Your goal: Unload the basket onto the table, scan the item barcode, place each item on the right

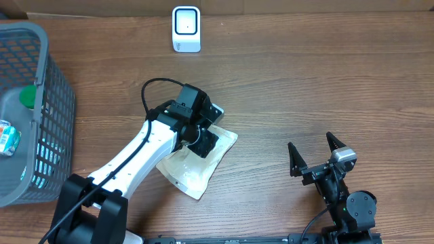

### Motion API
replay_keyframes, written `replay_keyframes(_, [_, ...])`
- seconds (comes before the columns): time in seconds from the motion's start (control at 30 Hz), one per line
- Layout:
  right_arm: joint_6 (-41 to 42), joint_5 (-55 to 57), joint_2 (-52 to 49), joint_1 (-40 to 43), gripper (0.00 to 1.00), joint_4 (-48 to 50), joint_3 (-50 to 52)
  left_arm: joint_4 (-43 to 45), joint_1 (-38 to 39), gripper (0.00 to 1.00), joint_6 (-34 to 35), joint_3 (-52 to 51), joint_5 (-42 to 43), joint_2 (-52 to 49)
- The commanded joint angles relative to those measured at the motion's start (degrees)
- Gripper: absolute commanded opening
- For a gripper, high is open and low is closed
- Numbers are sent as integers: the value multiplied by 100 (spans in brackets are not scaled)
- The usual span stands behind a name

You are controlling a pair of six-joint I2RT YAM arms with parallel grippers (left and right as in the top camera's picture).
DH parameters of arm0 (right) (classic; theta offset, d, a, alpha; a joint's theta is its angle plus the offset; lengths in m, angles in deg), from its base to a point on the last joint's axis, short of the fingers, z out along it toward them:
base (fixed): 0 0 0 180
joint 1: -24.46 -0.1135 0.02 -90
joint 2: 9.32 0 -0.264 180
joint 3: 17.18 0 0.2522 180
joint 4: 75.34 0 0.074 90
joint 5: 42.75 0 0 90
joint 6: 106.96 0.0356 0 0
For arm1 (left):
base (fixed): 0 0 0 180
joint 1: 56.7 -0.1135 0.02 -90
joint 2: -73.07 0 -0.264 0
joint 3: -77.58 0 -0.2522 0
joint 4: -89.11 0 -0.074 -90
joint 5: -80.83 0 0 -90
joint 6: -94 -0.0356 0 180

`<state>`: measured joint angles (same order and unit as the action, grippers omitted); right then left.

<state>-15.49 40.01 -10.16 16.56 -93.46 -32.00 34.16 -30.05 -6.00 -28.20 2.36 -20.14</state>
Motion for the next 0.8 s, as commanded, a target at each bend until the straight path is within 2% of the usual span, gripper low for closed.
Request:
replay_keyframes(0.0, [-4,7,66,24,100,24,59,-116,195,63,-721,70,352,-68])
replay_keyframes(0.4, [-4,7,68,24,100,24,59,-570,614,63,-1025,68,485,-505])
replay_keyframes(0.53, [-4,7,66,24,100,24,59,-452,605,65,-1060,68,415,-686])
replay_keyframes(0.77, [-4,7,68,24,100,24,59,133,584,70,-938,66,-245,-1250])
